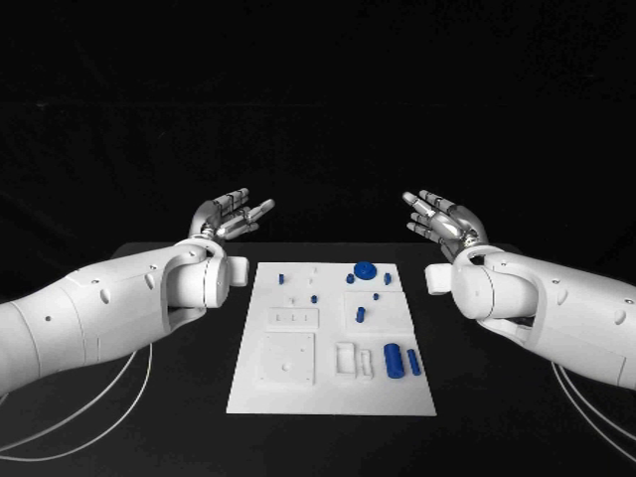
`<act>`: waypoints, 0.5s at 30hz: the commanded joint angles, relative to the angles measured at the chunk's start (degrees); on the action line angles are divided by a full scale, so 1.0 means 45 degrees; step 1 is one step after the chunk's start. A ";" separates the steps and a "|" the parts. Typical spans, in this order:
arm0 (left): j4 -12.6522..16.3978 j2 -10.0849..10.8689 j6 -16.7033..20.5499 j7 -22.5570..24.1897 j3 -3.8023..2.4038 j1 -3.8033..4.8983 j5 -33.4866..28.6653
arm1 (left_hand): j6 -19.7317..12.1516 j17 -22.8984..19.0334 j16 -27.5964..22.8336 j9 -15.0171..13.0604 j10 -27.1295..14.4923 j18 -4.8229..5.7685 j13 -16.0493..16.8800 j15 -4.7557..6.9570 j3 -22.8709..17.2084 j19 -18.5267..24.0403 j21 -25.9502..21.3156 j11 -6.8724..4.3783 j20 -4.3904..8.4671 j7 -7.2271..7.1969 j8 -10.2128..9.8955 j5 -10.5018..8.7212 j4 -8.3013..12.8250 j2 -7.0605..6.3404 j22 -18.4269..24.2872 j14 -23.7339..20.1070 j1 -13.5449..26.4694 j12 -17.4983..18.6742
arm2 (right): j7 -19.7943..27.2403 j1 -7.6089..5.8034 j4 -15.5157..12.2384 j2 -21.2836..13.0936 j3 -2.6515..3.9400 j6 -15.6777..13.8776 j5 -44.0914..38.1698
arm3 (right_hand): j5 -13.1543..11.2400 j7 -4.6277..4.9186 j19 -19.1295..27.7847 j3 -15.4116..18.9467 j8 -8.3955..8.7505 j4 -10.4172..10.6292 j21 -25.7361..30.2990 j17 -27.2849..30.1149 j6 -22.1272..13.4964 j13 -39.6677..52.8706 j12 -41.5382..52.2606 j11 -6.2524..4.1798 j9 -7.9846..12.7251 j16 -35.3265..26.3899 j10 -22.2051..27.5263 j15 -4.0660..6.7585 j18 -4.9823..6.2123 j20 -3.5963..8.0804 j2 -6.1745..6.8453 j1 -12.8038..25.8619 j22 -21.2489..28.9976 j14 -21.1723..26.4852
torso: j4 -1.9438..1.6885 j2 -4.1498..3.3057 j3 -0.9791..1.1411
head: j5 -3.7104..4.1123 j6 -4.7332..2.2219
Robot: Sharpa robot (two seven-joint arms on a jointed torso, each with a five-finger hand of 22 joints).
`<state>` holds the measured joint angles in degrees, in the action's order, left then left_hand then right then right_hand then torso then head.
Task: Assemble the parts on the task board
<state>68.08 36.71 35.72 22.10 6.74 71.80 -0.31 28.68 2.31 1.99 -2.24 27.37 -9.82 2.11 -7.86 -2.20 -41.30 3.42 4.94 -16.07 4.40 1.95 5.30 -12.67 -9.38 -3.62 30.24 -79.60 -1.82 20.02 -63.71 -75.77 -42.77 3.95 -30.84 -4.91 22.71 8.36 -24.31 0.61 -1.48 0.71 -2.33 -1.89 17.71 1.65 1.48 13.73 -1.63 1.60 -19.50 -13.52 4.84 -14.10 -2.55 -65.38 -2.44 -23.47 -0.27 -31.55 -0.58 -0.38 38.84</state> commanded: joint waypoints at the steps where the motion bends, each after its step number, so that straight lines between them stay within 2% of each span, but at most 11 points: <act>1: -0.0934 -0.0344 -0.1863 -0.1236 0.0216 0.0465 0.0034 | 0.0304 0.0029 0.0096 -0.0033 0.0279 -0.0265 0.0026 -0.0064 -0.0036 -0.0372 0.0091 0.0023 -0.0096 0.0028 0.0091 0.0101 -0.0156 -0.0067 -0.0043 0.0320 -0.0677 -0.0091 | -0.1843 -0.0203 0.0814 0.0119 0.0181 0.3256 -0.1548 | 0.0210 0.0907 -0.0358 0.0063 -0.0081 -0.0132 -0.0072 -0.0044 0.0378 0.0036 0.0074 0.0120 -0.0042 0.0105 -0.0412 -0.0083 0.0160 -0.0063 -0.0072 -0.0698 -0.0036 -0.0443 | -0.0004 -0.0002 -0.0007 | -0.0001 0.0002; 3: -0.1373 -0.0506 -0.2144 -0.1445 0.0345 0.0697 0.0036 | 0.0307 0.0029 0.0096 -0.0033 0.0245 -0.0264 0.0024 -0.0059 -0.0044 -0.0366 0.0090 0.0033 -0.0097 0.0046 0.0091 0.0108 -0.0110 -0.0031 -0.0042 0.0329 -0.0645 -0.0089 | -0.2258 -0.0311 0.1239 0.0177 0.0295 0.3931 -0.1841 | 0.0160 0.0929 -0.0446 0.0073 -0.0086 -0.0216 -0.0081 -0.0051 0.0482 0.0043 0.0081 0.0142 -0.0048 0.0111 -0.0549 -0.0097 0.0162 -0.0053 -0.0090 -0.0784 -0.0042 -0.0591 | -0.0004 -0.0002 -0.0007 | -0.0001 0.0002; 5: -0.1659 -0.0611 -0.2326 -0.1581 0.0430 0.0848 0.0036 | 0.0307 0.0029 0.0096 -0.0033 0.0245 -0.0264 0.0024 -0.0059 -0.0044 -0.0366 0.0090 0.0033 -0.0097 0.0046 0.0091 0.0108 -0.0110 -0.0031 -0.0042 0.0329 -0.0645 -0.0089 | -0.2559 -0.0389 0.1548 0.0220 0.0378 0.4421 -0.2053 | 0.0106 0.0978 -0.0575 0.0118 -0.0092 -0.0304 -0.0088 -0.0061 0.0643 0.0052 0.0089 0.0169 -0.0055 0.0122 -0.0727 -0.0116 0.0166 -0.0040 -0.0096 -0.0900 -0.0050 -0.0811 | -0.0004 -0.0002 -0.0007 | -0.0001 0.0002; 9: -0.1976 -0.0728 -0.2529 -0.1732 0.0523 0.1016 0.0037 | 0.0328 0.0029 0.0097 -0.0034 0.0256 -0.0267 0.0025 -0.0065 -0.0048 -0.0388 0.0093 0.0035 -0.0095 0.0049 0.0093 0.0095 -0.0092 -0.0015 -0.0044 0.0332 -0.0625 -0.0091 | -0.3015 -0.0507 0.2016 0.0284 0.0504 0.5163 -0.2375 | 0.0070 0.0970 -0.1149 0.0178 -0.0145 -0.0554 -0.0152 -0.0106 0.1551 0.0094 0.0132 0.0095 -0.0106 0.0168 -0.1591 -0.0052 0.0211 0.0042 -0.0066 -0.1261 -0.0091 -0.1734 | -0.0004 -0.0002 -0.0007 | -0.0001 0.0002; 12: -0.1999 -0.0737 -0.2544 -0.1743 0.0530 0.1028 0.0037 | 0.0347 0.0031 0.0098 -0.0035 0.0294 -0.0272 0.0026 -0.0066 -0.0053 -0.0423 0.0098 0.0048 -0.0094 0.0066 0.0093 0.0093 -0.0055 0.0010 -0.0047 0.0365 -0.0610 -0.0092 | -0.3219 -0.0560 0.2225 0.0313 0.0560 0.5495 -0.2519 | 0.0040 0.0871 -0.1770 0.0187 -0.0190 -0.0893 -0.0234 -0.0141 0.2375 0.0132 0.0166 -0.0023 -0.0148 0.0202 -0.2413 0.0024 0.0245 0.0137 -0.0037 -0.1586 -0.0136 -0.2588 | -0.0004 -0.0002 -0.0007 | -0.0001 0.0002; 14: -0.1999 -0.0737 -0.2544 -0.1743 0.0530 0.1028 0.0037 | 0.0407 0.0035 0.0104 -0.0038 0.0348 -0.0275 0.0029 -0.0072 -0.0064 -0.0444 0.0099 0.0072 -0.0094 0.0092 0.0098 0.0088 0.0054 0.0061 -0.0048 0.0438 -0.0556 -0.0095 | -0.3266 -0.0572 0.2274 0.0320 0.0573 0.5571 -0.2553 | 0.0025 0.0785 -0.2397 0.0130 -0.0217 -0.1207 -0.0311 -0.0163 0.3089 0.0167 0.0205 -0.0139 -0.0181 0.0225 -0.3215 0.0106 0.0260 0.0219 -0.0008 -0.1757 -0.0173 -0.3188 | -0.0004 -0.0002 -0.0007 | -0.0001 0.0002; 15: -0.1960 -0.0665 -0.2913 -0.1767 0.0532 0.0994 0.0052 | 0.0425 0.0035 0.0103 -0.0038 0.0384 -0.0278 0.0030 -0.0079 -0.0069 -0.0467 0.0101 0.0084 -0.0094 0.0109 0.0096 0.0085 0.0096 0.0088 -0.0050 0.0484 -0.0535 -0.0096 | -0.2703 -0.0572 0.2602 0.0386 0.0573 0.4268 -0.4546 | -0.0003 0.0747 -0.2733 0.0105 -0.0237 -0.1308 -0.0361 -0.0173 0.3396 0.0179 0.0214 -0.0184 -0.0196 0.0236 -0.3489 0.0144 0.0271 0.0253 0.0006 -0.1808 -0.0200 -0.3417 | 0.0007 0.0010 -0.0024 | -0.0175 -0.0126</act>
<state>59.09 33.61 26.38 15.26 9.17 76.32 -0.26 30.36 2.40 2.21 -2.34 28.96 -10.70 2.17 -8.21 -2.56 -43.18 3.63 5.44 -16.46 5.08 2.16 5.60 -12.30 -9.30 -3.79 32.43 -81.98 -2.03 7.82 -66.24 -65.04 -41.19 6.50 -10.99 -14.94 22.86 9.45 -36.34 1.09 -2.36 -5.03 -3.89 -2.66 32.73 2.44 2.20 12.94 -2.49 2.54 -34.95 -12.92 5.43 -13.01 -2.63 -73.10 -3.33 -38.69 -0.29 -31.56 -0.62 -0.47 38.80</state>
